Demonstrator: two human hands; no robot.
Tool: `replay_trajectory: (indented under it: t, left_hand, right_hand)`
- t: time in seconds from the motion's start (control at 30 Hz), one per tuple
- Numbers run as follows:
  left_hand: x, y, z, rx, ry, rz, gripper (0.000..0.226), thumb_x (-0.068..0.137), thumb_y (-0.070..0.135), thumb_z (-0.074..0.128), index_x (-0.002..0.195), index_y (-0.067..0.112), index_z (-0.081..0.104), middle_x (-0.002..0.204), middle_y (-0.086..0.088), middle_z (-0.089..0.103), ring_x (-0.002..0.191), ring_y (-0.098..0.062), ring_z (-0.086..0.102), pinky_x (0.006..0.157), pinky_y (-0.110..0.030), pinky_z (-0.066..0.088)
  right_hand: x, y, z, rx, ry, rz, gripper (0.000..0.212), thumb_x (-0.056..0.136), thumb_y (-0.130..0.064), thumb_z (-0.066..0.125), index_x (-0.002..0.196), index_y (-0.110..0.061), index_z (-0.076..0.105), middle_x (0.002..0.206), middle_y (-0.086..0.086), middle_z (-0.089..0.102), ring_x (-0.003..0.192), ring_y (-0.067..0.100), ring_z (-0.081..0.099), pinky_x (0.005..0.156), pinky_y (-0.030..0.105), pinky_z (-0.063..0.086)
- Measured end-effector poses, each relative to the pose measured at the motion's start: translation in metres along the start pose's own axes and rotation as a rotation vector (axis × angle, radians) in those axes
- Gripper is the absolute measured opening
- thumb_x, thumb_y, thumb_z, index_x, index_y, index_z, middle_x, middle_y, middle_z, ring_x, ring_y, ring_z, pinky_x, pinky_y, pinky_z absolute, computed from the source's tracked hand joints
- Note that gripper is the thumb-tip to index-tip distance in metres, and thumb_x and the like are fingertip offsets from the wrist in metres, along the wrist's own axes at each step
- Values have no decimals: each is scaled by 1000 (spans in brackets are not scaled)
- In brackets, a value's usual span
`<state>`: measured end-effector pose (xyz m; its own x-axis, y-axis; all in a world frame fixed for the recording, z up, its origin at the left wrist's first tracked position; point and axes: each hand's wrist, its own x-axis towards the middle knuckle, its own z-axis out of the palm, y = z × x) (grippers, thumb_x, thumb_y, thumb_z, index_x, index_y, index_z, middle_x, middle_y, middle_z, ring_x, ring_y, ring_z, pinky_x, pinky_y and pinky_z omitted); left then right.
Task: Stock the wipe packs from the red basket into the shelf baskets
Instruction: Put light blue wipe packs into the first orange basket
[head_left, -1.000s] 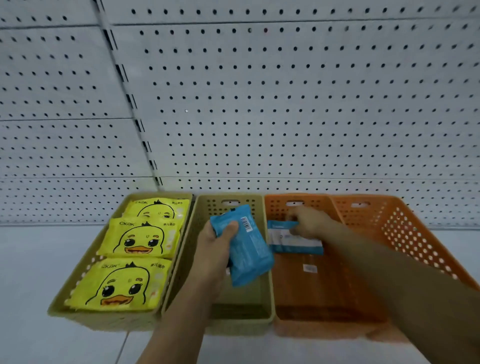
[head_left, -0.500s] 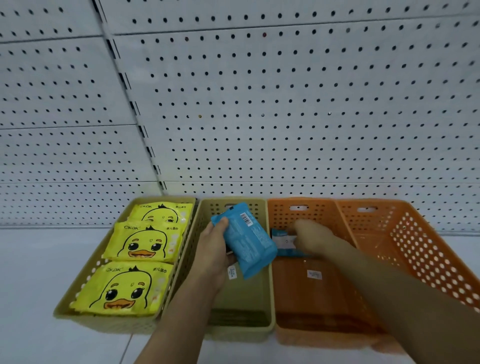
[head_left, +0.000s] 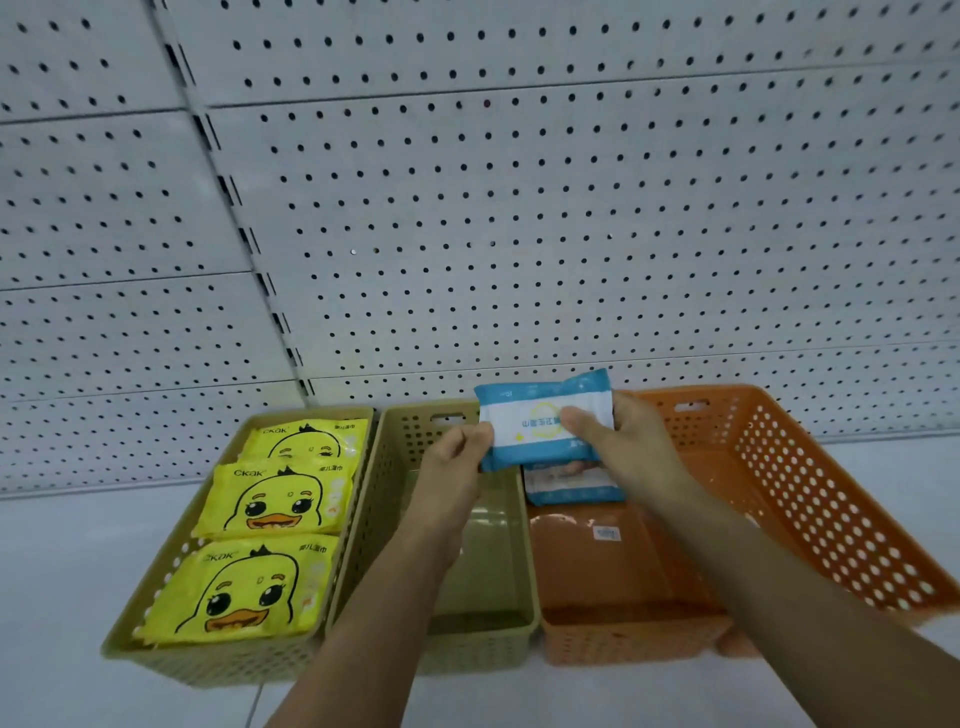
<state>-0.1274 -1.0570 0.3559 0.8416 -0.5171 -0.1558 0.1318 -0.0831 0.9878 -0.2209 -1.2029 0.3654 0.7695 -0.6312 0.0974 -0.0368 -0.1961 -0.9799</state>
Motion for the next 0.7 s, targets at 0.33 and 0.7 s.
replay_trajectory:
  t: [0.33,0.7]
  left_hand:
    - [-14,-12,11,438,-39,105,9,95,28,56,95,19,55,94,8,61,79,-2,54,59,-19,37]
    - [-33,-24,-1,524,-387,52,68,92,30,62,147,42,24,151,14,36,133,-8,37,103,-36,45]
  right_hand:
    - [0,28,-20,-205,171,407,23,91,-11,61,111,0,57,94,16,66,60,22,64,41,26,49]
    - [1,69,8,-865,-91,639,60,87,-10,62,136,-7,28,132,16,45,122,32,48,90,37,50]
